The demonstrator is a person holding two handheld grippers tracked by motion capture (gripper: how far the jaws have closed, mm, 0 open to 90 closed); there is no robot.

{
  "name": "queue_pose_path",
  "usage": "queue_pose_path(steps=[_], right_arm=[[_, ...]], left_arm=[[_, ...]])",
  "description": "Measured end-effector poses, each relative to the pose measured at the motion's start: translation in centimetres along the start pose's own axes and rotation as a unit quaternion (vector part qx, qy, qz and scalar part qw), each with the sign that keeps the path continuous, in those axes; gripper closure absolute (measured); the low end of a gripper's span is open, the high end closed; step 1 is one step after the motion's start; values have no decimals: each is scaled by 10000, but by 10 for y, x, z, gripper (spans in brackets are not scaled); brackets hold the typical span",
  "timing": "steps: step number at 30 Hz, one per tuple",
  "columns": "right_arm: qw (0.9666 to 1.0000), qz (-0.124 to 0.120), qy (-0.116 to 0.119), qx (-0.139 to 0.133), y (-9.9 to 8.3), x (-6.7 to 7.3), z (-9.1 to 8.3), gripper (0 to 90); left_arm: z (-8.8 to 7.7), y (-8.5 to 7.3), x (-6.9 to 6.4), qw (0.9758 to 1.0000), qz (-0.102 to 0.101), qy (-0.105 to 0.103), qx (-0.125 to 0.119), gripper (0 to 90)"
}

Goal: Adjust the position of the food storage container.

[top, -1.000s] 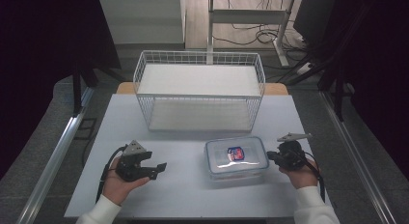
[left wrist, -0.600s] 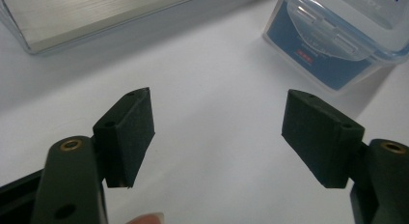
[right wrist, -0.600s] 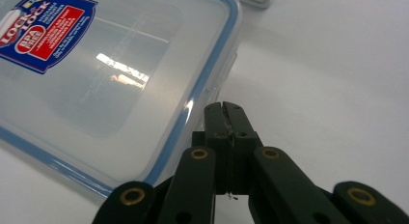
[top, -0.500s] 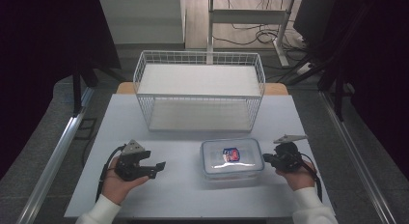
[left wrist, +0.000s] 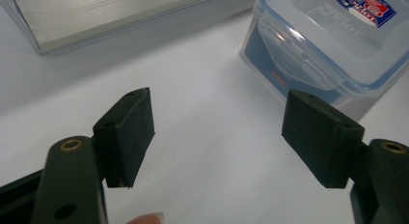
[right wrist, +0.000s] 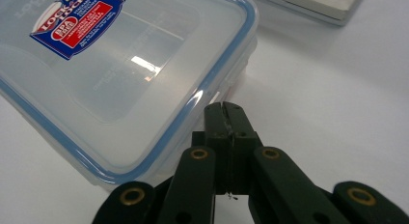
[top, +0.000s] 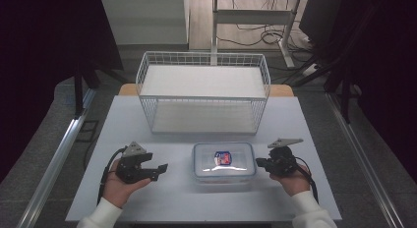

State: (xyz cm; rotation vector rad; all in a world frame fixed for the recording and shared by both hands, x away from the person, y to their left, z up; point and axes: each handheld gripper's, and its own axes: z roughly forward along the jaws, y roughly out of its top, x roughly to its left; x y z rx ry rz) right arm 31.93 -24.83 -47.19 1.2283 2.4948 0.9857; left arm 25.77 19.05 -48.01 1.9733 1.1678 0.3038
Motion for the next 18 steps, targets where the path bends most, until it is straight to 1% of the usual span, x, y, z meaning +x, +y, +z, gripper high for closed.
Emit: queue_pose_path(steps=[9,11,13,18], right_arm=[[9999,-79,149,-9,6,10,8,887],[9998,-97,197,-23,7,12,11,887],[9996,-122,237,-13,9,15,13,887],[9995,-150,282,-51,12,24,19,887]], left_arm=[[0,0,0,10000,-8,-9,-2,269],[0,0,1,10000,15,-2,-3,269],[0,0,1,10000,-10,-8,-7,269],[0,0,1,10000,5,-19,-5,269]])
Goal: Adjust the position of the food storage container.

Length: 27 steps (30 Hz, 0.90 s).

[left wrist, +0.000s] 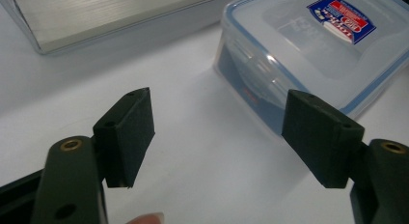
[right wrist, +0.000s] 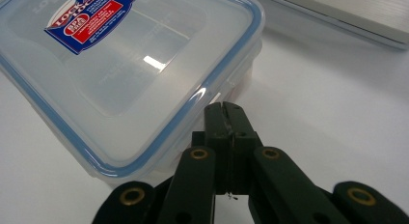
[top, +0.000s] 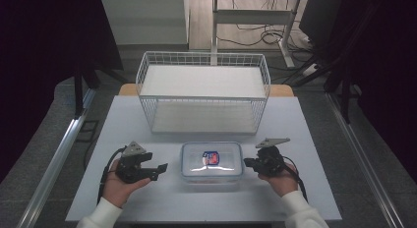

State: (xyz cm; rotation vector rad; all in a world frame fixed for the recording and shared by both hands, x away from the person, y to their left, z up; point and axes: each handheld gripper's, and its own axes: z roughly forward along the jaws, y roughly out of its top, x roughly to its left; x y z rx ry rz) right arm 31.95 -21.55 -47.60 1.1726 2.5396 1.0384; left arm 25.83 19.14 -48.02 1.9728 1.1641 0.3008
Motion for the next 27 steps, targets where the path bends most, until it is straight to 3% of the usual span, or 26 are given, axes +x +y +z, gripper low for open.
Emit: queue_pose_path(steps=[10,15,27], right_arm=[[9998,-174,41,-103,7,15,13,887],[9997,-198,71,-99,7,15,14,887],[9989,-96,-106,-449,-1,5,-11,887]], left_arm=[[1,0,1,10000,-36,-2,9,269],[0,-1,2,10000,-27,-3,-2,270],[-3,-1,4,9999,-78,23,-69,269]])
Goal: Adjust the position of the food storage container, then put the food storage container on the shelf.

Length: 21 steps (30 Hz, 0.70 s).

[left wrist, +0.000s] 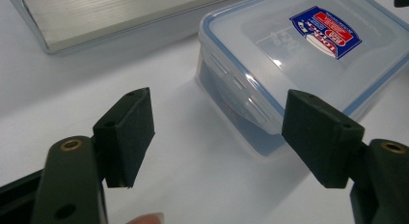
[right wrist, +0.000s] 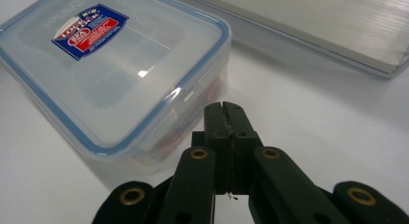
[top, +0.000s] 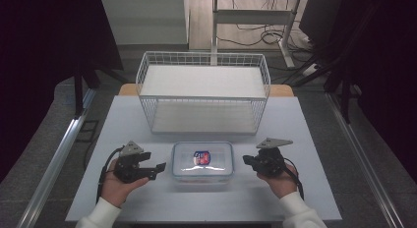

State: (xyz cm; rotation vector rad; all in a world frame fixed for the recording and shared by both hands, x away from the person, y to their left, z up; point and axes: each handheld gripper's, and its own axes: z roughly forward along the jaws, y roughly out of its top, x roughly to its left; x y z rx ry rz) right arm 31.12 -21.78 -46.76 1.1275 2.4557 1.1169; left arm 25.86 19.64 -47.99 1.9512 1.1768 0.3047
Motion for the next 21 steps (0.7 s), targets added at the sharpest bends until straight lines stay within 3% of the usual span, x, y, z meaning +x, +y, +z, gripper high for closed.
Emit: queue_pose_path(steps=[12,14,19,21], right_arm=[[9999,-11,68,-111,-3,-4,-5,878],[9998,50,55,-206,-2,-3,-6,821],[9984,315,-74,-459,-2,-6,-10,532],[9974,522,41,-505,-2,-9,-11,450]], left_arm=[[-2,1,0,9999,-127,-73,-50,255],[-2,2,1,9998,-173,-88,-94,246],[-3,4,2,9996,-218,-76,-134,215],[-3,4,2,9995,-275,-97,-156,203]])
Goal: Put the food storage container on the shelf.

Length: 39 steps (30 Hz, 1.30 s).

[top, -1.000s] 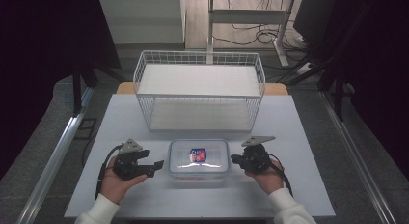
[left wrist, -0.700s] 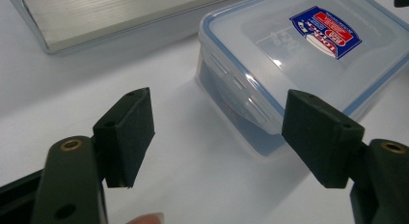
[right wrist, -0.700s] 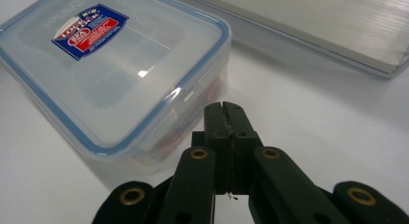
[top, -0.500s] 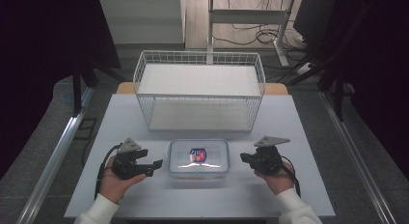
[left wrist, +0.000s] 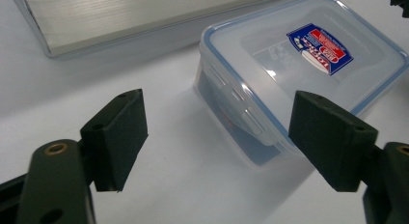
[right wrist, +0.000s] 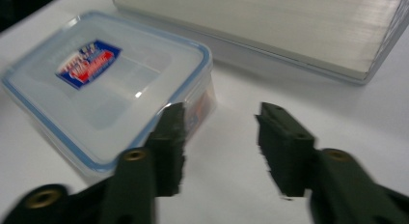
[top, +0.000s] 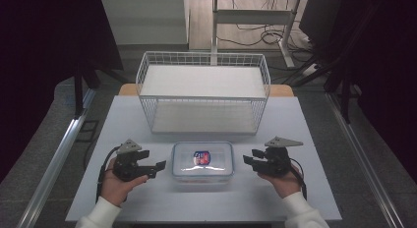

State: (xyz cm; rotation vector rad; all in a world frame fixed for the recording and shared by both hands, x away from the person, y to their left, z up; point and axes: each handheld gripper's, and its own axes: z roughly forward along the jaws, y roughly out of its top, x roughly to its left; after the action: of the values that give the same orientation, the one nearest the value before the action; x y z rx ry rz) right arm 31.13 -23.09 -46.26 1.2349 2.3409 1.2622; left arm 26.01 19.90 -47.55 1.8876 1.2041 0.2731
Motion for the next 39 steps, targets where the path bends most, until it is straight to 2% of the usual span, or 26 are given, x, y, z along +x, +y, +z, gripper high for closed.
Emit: queue_pose_path(steps=[3,6,9,13,17,18,20,23,26,27,30,32,34,39], right_arm=[[9999,126,71,-58,0,0,0,352],[9999,58,120,-45,0,3,1,300],[9996,80,275,-2,0,5,3,260],[9985,231,502,19,4,6,8,227],[9971,376,647,99,6,6,14,203],[9969,383,668,136,6,6,15,195],[9966,388,700,181,6,6,18,184],[9963,454,700,224,7,5,20,163],[9955,540,741,223,7,2,24,156],[9951,587,757,234,7,2,25,155],[9950,592,762,273,8,1,27,154],[9948,586,779,294,8,1,29,154],[9947,587,790,302,7,2,30,154],[9936,632,841,423,7,1,36,150]], left_arm=[[0,1,0,10000,-54,-50,-8,190],[2,1,1,9997,-173,-164,30,171],[5,3,2,9992,-308,-246,109,152],[11,5,4,9969,-586,-469,242,105],[20,8,7,9934,-863,-698,302,92],[23,9,8,9926,-908,-744,320,90],[31,11,9,9926,-909,-718,373,87],[42,13,11,9887,-1068,-955,440,86],[52,13,12,9869,-1056,-1072,576,86],[55,13,13,9856,-1080,-1156,597,84],[63,12,16,9814,-1209,-1368,597,81],[68,12,18,9765,-1358,-1557,607,83],[72,11,20,9733,-1444,-1661,649,89],[76,8,18,9695,-1482,-1804,751,102]])
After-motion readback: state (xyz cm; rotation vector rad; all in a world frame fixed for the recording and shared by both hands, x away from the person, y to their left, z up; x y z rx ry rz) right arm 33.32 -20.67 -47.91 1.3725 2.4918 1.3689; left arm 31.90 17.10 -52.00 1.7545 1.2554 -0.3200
